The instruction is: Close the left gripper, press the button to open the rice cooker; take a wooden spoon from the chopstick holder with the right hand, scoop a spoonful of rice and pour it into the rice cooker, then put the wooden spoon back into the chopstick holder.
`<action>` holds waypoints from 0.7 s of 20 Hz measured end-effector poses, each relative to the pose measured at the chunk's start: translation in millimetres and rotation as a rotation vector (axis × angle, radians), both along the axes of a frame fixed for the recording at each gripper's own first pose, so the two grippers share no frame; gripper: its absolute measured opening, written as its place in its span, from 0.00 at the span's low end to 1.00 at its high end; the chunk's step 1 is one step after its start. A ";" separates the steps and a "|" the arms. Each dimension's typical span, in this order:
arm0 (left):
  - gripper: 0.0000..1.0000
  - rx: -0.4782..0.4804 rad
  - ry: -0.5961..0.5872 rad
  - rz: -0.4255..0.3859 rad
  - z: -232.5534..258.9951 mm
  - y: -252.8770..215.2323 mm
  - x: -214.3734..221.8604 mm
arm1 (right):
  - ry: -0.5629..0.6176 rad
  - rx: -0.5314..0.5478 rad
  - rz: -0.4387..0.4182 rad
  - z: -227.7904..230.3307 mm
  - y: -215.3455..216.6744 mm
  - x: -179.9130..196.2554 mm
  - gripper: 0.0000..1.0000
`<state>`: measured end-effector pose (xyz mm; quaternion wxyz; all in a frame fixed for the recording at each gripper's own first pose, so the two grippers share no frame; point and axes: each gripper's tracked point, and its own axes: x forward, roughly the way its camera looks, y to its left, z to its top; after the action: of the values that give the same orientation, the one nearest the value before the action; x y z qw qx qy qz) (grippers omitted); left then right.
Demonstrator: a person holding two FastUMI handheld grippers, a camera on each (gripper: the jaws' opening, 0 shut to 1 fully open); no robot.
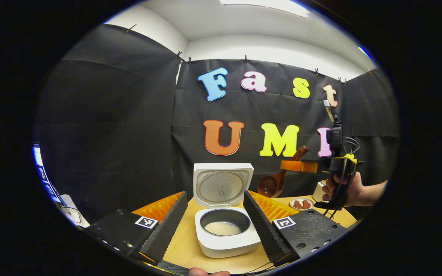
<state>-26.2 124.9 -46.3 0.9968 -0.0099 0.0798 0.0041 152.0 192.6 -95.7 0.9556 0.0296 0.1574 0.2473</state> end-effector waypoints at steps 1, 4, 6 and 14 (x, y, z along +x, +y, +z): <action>0.94 -0.002 0.000 -0.011 1.7 -10.8 0.9 | 0.004 0.019 -0.024 8.5 -20.8 -4.1 0.10; 0.94 -0.009 -0.024 -0.021 7.6 -43.8 15.3 | 0.001 0.066 -0.128 26.8 -94.4 -15.4 0.10; 0.94 -0.016 -0.036 -0.041 7.1 -66.8 26.9 | -0.001 0.067 -0.214 31.2 -150.3 -21.9 0.09; 0.94 -0.016 -0.016 -0.122 -3.2 -131.3 52.6 | 0.080 -0.004 -0.515 -8.8 -338.9 -52.7 0.09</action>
<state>26.4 -6.4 -49.5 0.9956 -0.0131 0.0724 -0.0574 99.3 -146.3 -104.4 0.9801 0.0766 0.1828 -0.0060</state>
